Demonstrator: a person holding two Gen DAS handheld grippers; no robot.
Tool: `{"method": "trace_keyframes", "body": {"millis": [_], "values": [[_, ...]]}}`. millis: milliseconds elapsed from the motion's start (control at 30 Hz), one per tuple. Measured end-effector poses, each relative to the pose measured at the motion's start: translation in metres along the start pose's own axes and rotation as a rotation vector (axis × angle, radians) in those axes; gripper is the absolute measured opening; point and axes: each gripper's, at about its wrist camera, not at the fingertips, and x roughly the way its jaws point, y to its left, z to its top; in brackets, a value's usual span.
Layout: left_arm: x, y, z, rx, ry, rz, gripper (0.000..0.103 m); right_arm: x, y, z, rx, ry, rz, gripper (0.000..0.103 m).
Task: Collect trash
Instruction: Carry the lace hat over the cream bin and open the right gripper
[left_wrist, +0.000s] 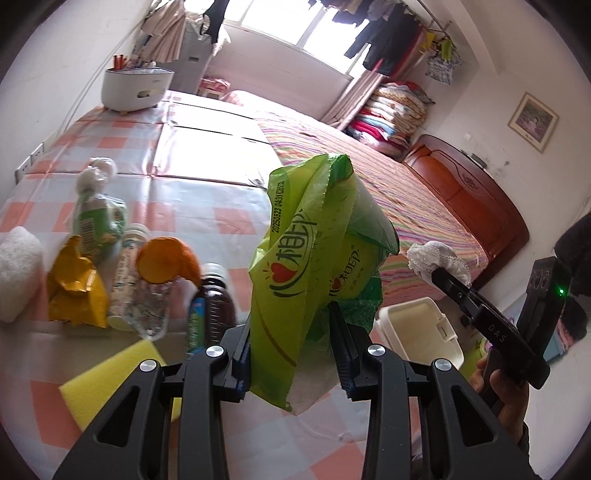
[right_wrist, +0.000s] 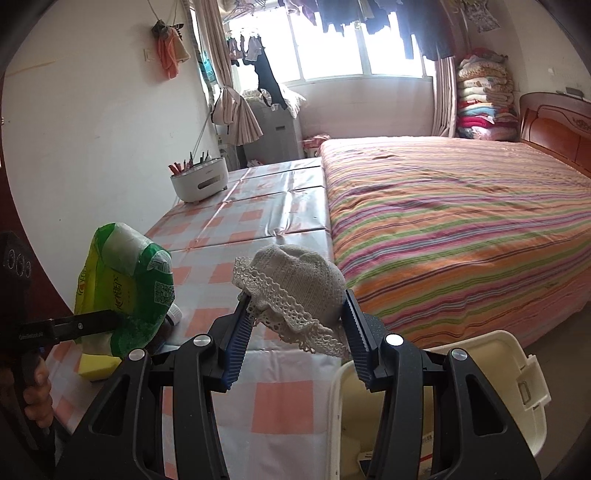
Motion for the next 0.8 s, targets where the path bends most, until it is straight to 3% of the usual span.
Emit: {"method": "trace_keyframes", "body": {"millis": [533, 800], "values": [[0.026, -0.07, -0.016, 0.106, 0.09, -0.119, 0.035, -0.033, -0.08, -0.042, 0.119, 0.066, -0.252, 0.047], [0.039, -0.095, -0.026, 0.143, 0.128, -0.14, 0.035, -0.04, -0.095, -0.049, 0.188, 0.08, -0.25, 0.05]]}}
